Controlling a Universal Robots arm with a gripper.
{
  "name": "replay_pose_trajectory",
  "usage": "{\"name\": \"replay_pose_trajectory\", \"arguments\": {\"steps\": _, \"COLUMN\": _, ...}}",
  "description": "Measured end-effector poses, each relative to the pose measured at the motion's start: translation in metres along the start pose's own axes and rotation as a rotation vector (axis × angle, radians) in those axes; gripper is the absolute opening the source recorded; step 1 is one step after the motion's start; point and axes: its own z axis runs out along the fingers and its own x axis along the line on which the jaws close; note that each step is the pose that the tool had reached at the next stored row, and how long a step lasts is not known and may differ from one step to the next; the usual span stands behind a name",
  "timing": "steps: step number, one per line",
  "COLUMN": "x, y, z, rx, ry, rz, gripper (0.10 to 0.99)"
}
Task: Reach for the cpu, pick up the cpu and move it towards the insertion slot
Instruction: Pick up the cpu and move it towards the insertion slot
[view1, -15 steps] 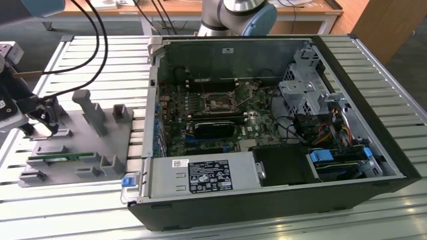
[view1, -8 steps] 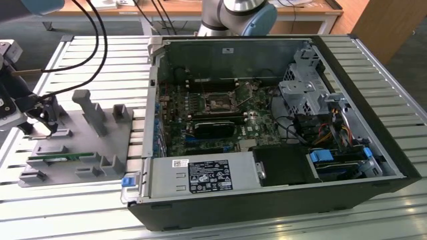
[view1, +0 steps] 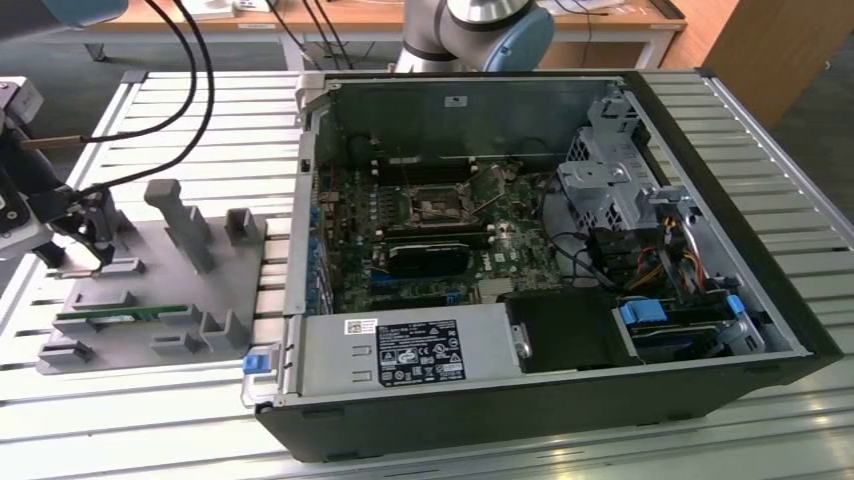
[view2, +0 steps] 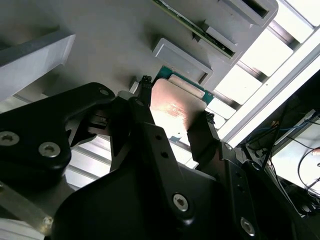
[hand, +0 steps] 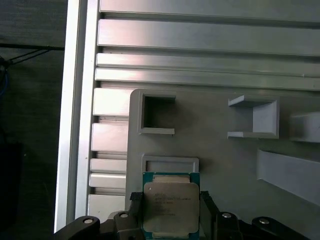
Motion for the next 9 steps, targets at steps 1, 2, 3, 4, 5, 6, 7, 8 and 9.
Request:
{"name": "replay_pose_trajectory", "arguments": {"steps": 1, "x": 0.0, "y": 0.0, "z": -0.0003, "rx": 0.0, "ry": 0.0, "rz": 0.0, "gripper": 0.537}}
{"name": "replay_pose_trajectory", "arguments": {"steps": 2, "x": 0.0, "y": 0.0, "z": -0.0005, "rx": 0.0, "ry": -0.0001, "rz": 0.0, "gripper": 0.537}}
{"name": "replay_pose_trajectory", "arguments": {"steps": 3, "x": 0.0, "y": 0.0, "z": -0.0008, "rx": 0.0, "ry": -0.0001, "rz": 0.0, "gripper": 0.537}}
{"name": "replay_pose_trajectory", "arguments": {"steps": 4, "x": 0.0, "y": 0.0001, "z": -0.001, "rx": 0.0, "ry": 0.0, "rz": 0.0, "gripper": 0.537}}
{"name": "replay_pose_trajectory", "arguments": {"steps": 5, "x": 0.0, "y": 0.0001, "z": -0.0012, "rx": 0.0, "ry": -0.0001, "rz": 0.0, "gripper": 0.537}}
{"name": "replay_pose_trajectory", "arguments": {"steps": 6, "x": 0.0, "y": 0.0001, "z": -0.0014, "rx": 0.0, "ry": 0.0, "rz": 0.0, "gripper": 0.537}}
{"name": "replay_pose_trajectory", "arguments": {"steps": 7, "x": 0.0, "y": 0.0001, "z": -0.0017, "rx": 0.0, "ry": 0.0, "rz": 0.0, "gripper": 0.537}}
{"name": "replay_pose_trajectory", "arguments": {"steps": 8, "x": 0.0, "y": 0.0001, "z": -0.0019, "rx": 0.0, "ry": 0.0, "rz": 0.0, "gripper": 0.537}}
{"name": "replay_pose_trajectory", "arguments": {"steps": 9, "x": 0.0, "y": 0.0001, "z": -0.0021, "rx": 0.0, "ry": -0.0001, "rz": 0.0, "gripper": 0.537}}
